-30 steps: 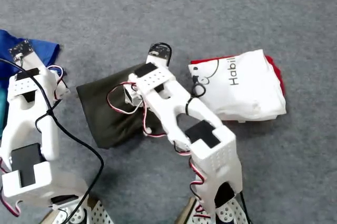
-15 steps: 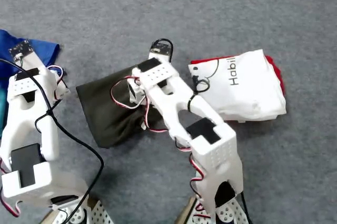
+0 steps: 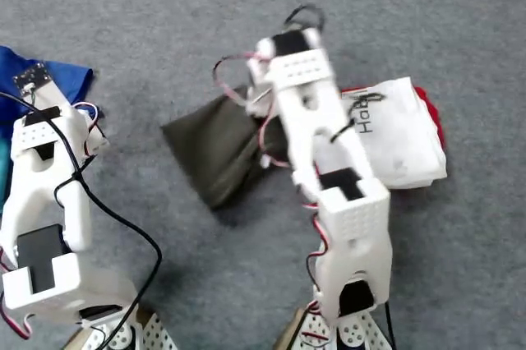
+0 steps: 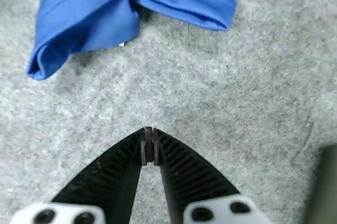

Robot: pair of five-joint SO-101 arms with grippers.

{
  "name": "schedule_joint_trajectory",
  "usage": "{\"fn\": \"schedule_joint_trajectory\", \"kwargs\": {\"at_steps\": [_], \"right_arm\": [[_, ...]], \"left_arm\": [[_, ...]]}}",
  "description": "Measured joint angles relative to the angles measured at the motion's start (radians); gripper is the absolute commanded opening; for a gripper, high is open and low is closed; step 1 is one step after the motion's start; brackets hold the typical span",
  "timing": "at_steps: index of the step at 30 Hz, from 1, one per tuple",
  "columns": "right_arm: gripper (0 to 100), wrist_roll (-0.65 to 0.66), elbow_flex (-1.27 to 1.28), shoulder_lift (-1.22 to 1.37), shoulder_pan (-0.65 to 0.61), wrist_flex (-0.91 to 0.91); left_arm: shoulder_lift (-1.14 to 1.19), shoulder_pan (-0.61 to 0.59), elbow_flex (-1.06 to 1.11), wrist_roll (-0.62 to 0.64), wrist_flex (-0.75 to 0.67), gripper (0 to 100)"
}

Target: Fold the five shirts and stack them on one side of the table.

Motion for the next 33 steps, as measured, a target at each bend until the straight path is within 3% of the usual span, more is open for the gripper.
{"fn": "schedule_joint_trajectory", "kwargs": {"at_steps": [16, 23, 33], "right_arm": [[0.2, 0.319, -0.068, -0.02, 0.4, 0.009], [0.3, 0.368, -0.068, -0.02, 0.551, 0.009], [0.3, 0.396, -0.064, -0.02, 0.649, 0.009]], "left_arm": [[0.0, 0.0, 0.0, 0.0, 0.0, 2], [0.0, 0.0, 0.0, 0.0, 0.0, 2], [0.0, 0.0, 0.0, 0.0, 0.0, 2]]}}
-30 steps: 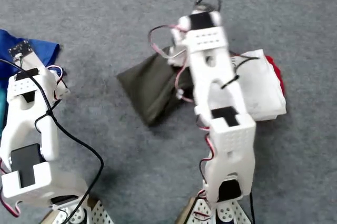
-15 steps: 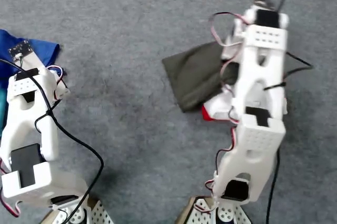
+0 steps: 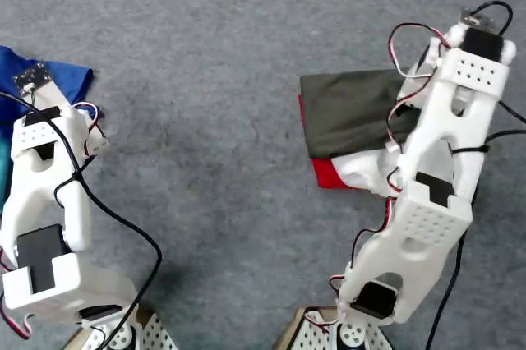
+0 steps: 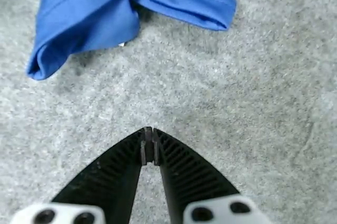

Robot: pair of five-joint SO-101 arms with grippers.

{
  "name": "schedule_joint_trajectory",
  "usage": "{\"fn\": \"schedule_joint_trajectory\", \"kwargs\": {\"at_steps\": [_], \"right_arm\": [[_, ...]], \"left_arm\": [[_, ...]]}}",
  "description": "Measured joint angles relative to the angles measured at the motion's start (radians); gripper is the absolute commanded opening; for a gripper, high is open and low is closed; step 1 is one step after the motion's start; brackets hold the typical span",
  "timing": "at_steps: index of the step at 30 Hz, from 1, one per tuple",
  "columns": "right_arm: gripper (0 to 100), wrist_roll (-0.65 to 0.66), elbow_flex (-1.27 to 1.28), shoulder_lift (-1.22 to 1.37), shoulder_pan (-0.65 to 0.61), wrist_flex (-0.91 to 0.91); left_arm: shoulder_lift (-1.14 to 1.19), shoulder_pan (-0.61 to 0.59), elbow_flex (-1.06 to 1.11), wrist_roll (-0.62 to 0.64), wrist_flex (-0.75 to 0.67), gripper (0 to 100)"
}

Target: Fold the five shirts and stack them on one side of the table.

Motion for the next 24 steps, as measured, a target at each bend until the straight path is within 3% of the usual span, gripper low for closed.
{"fn": "schedule_joint_trajectory", "kwargs": {"at_steps": [8, 20, 24], "right_arm": [[0.3, 0.034, 0.025, -0.034, 0.046, 0.0], [0.6, 0.072, 0.267, -0.242, 0.049, 0.0], [13.1, 0.072, 0.273, -0.242, 0.049, 0.0]], "left_arm": [[0.0, 0.0, 0.0, 0.0, 0.0, 2], [0.0, 0.0, 0.0, 0.0, 0.0, 2], [0.0, 0.0, 0.0, 0.0, 0.0, 2]]}}
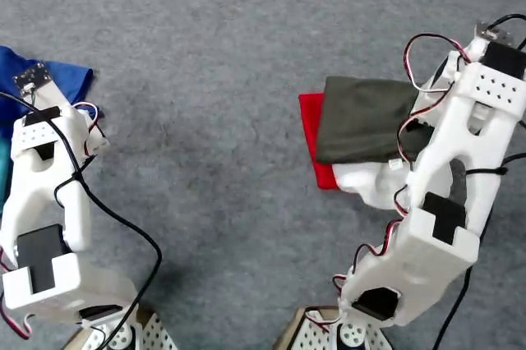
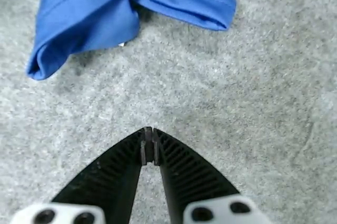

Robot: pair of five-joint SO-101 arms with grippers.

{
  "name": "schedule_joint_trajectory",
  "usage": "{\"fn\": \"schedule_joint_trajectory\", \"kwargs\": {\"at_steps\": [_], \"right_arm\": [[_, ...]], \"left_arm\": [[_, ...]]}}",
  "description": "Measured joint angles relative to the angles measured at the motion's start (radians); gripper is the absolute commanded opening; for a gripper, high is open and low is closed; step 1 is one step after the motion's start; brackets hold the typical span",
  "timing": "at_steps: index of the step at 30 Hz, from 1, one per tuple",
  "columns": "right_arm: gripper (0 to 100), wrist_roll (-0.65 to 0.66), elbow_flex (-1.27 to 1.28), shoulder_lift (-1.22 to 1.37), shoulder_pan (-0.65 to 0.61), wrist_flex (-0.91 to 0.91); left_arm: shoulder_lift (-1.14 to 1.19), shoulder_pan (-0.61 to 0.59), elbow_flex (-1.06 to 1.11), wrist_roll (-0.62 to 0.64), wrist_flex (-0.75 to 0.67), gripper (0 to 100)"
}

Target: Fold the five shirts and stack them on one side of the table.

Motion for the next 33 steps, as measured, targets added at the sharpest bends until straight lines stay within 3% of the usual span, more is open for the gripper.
{"fn": "schedule_joint_trajectory", "kwargs": {"at_steps": [4, 6, 12, 14, 18, 21, 28, 33], "right_arm": [[36.9, 0.002, 0.003, 0.0, 0.0, 0.0], [43.5, 0.032, 0.003, 0.0, 0.0, 0.0], [32.2, 0.06, 0.006, -0.021, 0.0, 0.0], [23.9, 0.06, 0.006, -0.066, 0.0, 0.0], [0.9, 0.069, 0.006, -0.175, 0.0, 0.0], [5.3, 0.126, 0.006, -0.258, 0.0, 0.0], [7.3, 0.141, 0.006, -0.345, 0.0, 0.0], [7.3, 0.14, 0.063, -0.385, -0.009, 0.0]], "left_arm": [[0.0, 0.0, 0.0, 0.0, 0.0, 2], [0.0, 0.0, 0.0, 0.0, 0.0, 2], [0.0, 0.0, -0.018, 0.0, 0.051, 2], [-0.017, 0.0, -0.041, 0.0, 0.103, 3], [-0.063, -0.014, -0.078, 0.0, 0.184, 14], [-0.107, -0.075, -0.121, -0.005, 0.245, 20], [-0.163, -0.307, -0.258, -0.109, 0.31, 20], [-0.163, -0.367, -0.259, -0.14, 0.331, 20]]}}
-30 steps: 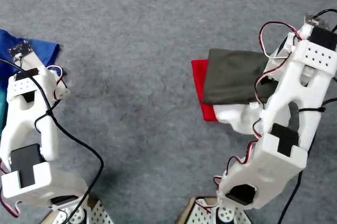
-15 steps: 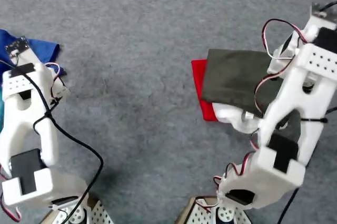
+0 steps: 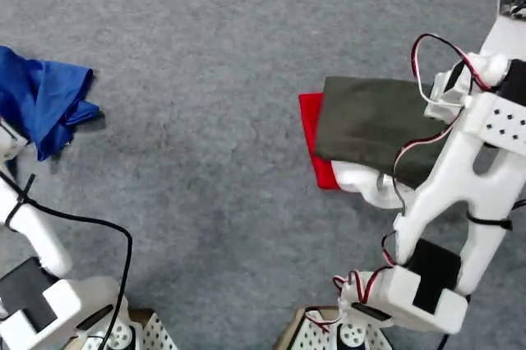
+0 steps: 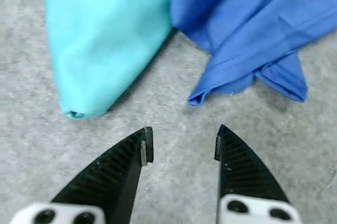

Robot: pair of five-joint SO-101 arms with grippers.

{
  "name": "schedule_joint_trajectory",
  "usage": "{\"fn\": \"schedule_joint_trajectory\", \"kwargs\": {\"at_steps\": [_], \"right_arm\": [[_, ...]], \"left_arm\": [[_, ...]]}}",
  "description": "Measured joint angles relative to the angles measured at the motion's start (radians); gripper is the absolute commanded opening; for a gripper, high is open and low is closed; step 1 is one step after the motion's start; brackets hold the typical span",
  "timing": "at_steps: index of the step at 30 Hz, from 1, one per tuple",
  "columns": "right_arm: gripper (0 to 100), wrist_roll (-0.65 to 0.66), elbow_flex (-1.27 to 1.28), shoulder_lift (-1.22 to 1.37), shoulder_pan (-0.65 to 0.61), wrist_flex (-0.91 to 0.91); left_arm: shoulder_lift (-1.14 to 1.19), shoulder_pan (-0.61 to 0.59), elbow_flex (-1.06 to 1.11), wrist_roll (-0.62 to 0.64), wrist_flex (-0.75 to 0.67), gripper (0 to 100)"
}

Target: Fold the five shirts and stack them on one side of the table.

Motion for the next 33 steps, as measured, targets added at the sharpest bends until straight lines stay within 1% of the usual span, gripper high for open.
{"fn": "schedule_joint_trajectory", "kwargs": {"at_steps": [3, 6, 9, 15, 19, 24, 28, 33], "right_arm": [[7.3, 0.002, 0.061, -0.035, -0.046, 0.0], [7.3, 0.0, 0.106, -0.072, -0.091, 0.0], [7.3, -0.003, 0.118, -0.098, -0.143, 0.0], [7.3, -0.083, 0.124, -0.11, -0.199, 0.0], [7.3, -0.091, 0.124, -0.11, -0.238, 0.0], [7.3, -0.094, 0.124, -0.11, -0.265, 0.0], [7.3, -0.094, 0.124, -0.135, -0.307, 0.0], [7.3, -0.094, 0.124, -0.215, -0.404, 0.0]], "left_arm": [[0.0, -0.003, -0.031, -0.017, 0.084, 20], [0.0, -0.003, -0.037, -0.018, 0.117, 20], [0.0, -0.003, -0.043, -0.025, 0.121, 20], [0.0, -0.028, -0.043, -0.025, 0.121, 21], [0.0, -0.041, -0.043, -0.026, 0.123, 21], [0.0, -0.091, -0.043, -0.028, 0.123, 21], [0.0, -0.126, -0.043, -0.1, 0.127, 21], [0.0, -0.181, -0.043, -0.169, 0.132, 21]]}}
